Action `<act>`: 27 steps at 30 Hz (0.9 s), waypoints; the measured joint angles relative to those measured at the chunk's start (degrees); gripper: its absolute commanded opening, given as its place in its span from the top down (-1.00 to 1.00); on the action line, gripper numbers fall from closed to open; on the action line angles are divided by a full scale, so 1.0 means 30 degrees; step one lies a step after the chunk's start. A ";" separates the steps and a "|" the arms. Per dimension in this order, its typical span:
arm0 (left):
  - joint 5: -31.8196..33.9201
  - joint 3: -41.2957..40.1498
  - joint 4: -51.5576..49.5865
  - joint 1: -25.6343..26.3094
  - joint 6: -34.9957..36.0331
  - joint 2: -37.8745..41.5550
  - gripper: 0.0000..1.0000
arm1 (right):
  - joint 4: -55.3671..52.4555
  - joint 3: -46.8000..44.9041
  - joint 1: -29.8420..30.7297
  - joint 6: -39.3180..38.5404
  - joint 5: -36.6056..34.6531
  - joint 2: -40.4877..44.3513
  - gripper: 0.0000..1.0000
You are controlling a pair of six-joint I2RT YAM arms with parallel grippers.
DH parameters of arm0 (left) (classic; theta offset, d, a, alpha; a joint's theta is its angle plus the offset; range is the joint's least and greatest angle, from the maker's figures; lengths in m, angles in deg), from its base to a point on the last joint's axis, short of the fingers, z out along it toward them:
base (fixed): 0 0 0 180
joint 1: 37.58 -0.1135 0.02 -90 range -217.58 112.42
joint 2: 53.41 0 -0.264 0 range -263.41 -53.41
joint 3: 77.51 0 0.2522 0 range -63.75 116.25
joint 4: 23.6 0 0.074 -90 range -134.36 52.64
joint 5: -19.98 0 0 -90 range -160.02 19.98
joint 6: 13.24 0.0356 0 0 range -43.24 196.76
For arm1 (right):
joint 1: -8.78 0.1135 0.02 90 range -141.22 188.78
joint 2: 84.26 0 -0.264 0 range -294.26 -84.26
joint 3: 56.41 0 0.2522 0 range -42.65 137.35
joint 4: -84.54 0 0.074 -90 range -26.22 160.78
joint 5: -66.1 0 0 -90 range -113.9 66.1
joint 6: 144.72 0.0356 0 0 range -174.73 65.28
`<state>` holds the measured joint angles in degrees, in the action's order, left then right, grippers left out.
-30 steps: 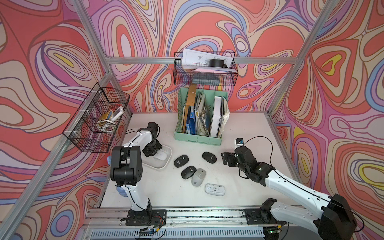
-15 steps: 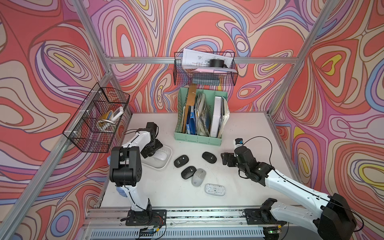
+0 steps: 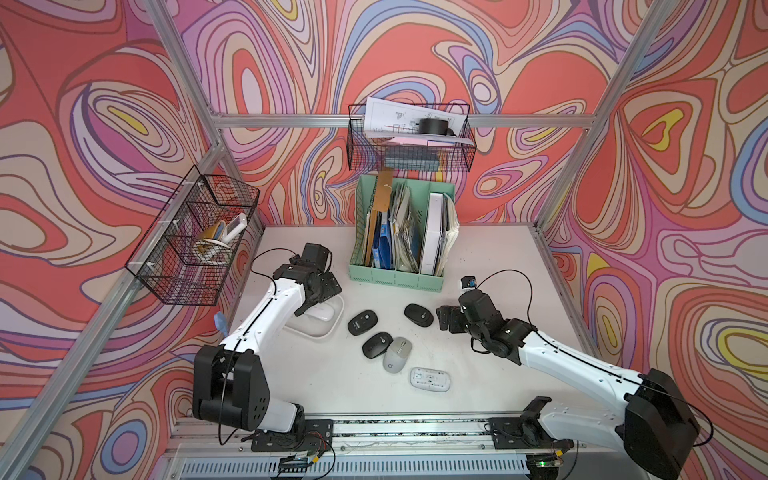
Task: Put the mouse in the storage box
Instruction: Place the mouse in the storage box, then pick up the mouse from the center of the board.
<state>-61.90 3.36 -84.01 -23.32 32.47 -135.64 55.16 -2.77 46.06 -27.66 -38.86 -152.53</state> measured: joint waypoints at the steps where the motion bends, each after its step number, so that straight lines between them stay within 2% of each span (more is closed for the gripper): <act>1: -0.0036 0.0015 -0.0233 0.0678 0.0080 0.0175 -0.98 | -0.0175 0.0102 0.0000 0.0000 -0.0109 0.0000 -0.82; 5: -0.0474 0.0517 -0.1610 0.3293 0.1049 0.0219 -0.98 | -0.0641 0.0313 0.0007 0.0007 -0.0459 0.0007 -0.81; 15: -0.0984 0.1413 -0.4350 0.8284 0.3971 -0.1260 -0.97 | -0.1355 0.0350 0.0007 0.0321 -0.1151 0.0444 -0.82; 27: -0.0364 0.0714 -0.5544 1.0040 0.5457 -0.3439 -0.98 | -0.1384 0.0204 0.0000 0.0816 -0.1290 0.1501 -0.81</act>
<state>-63.00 5.50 -100.64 6.80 48.84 -145.96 51.01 -2.16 46.06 -25.21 -42.73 -148.03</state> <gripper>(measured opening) 0.987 0.907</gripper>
